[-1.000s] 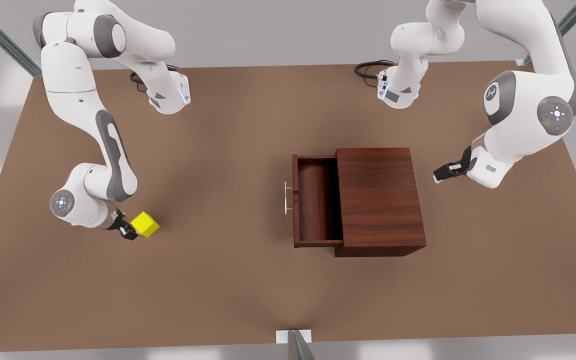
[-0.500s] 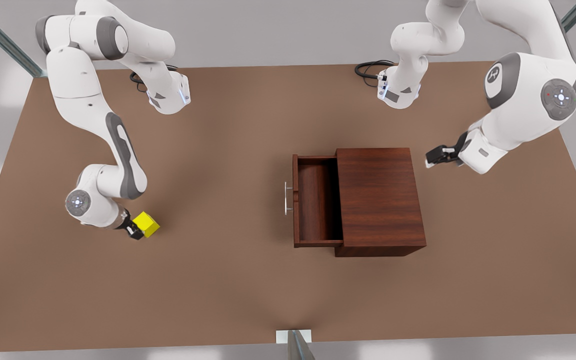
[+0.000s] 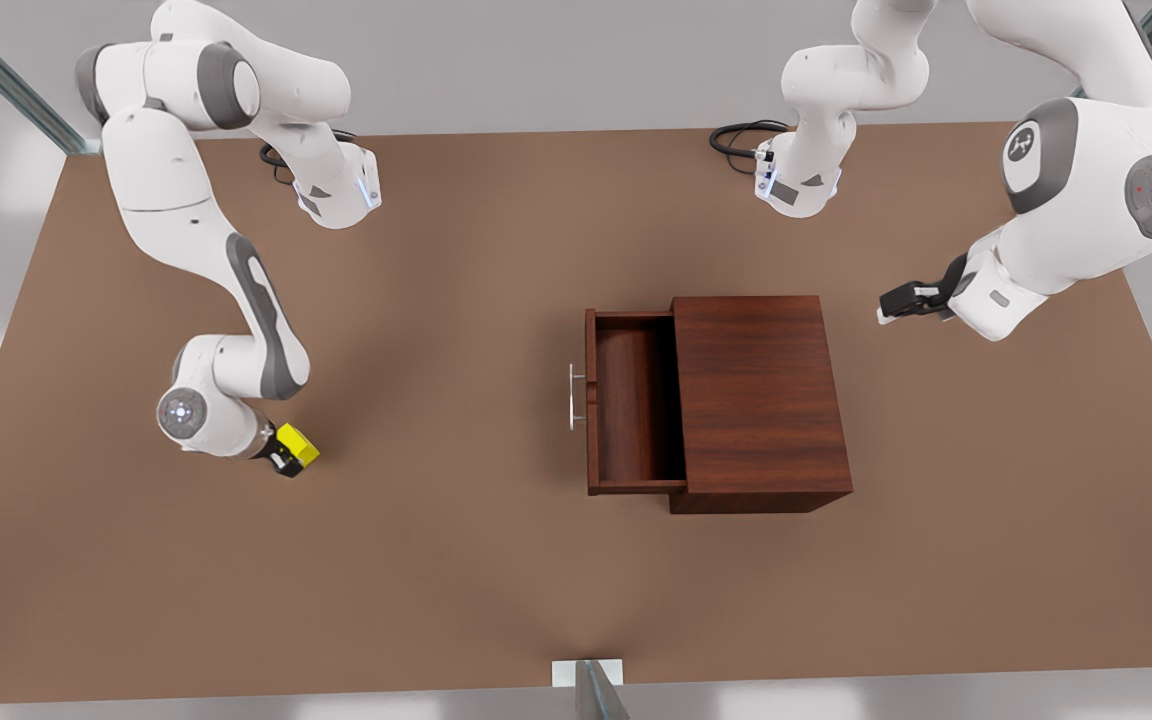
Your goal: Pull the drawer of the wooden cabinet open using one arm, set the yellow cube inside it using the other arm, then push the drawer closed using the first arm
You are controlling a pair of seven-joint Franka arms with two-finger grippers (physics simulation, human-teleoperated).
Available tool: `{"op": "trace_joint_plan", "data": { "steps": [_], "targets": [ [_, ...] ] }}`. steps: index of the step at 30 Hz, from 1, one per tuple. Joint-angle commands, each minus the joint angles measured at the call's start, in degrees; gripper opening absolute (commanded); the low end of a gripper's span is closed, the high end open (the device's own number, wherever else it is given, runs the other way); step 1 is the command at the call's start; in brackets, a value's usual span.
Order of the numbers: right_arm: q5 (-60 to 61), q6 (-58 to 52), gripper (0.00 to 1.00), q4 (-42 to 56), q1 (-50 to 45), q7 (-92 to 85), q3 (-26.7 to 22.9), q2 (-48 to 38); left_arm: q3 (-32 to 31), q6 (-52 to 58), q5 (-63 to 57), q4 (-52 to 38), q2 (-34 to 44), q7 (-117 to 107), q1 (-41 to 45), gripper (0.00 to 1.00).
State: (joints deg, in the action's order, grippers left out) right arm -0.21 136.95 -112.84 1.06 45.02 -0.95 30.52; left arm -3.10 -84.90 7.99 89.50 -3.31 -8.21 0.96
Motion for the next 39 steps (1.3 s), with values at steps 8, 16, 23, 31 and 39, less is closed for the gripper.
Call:
{"op": "trace_joint_plan", "data": {
  "steps": [8,16,23,31,39],
  "targets": [
    [-1.20,1.39,1.00,0.43,4.47,1.03,3.93,0.77,-0.32,0.44,-0.08,0.94,0.32,1.97,1.68,1.00],
    [-1.38,3.76,1.00,0.43,6.50,1.03,6.22,1.65,-0.41,0.35,-0.08,0.94,0.32,1.97,1.68,1.00],
    [-1.29,3.32,0.54,0.43,6.85,0.33,6.58,1.56,-0.50,0.35,-0.08,0.94,0.24,1.88,1.85,1.00],
    [-0.50,-16.18,0.53,6.40,6.32,4.46,12.02,-7.84,-0.50,0.35,-0.08,1.20,0.32,1.88,1.85,1.00],
    [1.08,-35.61,0.53,23.89,-4.66,32.05,22.40,-7.32,-0.50,0.27,-0.08,1.20,0.32,1.88,1.85,1.00]
  ]
}}
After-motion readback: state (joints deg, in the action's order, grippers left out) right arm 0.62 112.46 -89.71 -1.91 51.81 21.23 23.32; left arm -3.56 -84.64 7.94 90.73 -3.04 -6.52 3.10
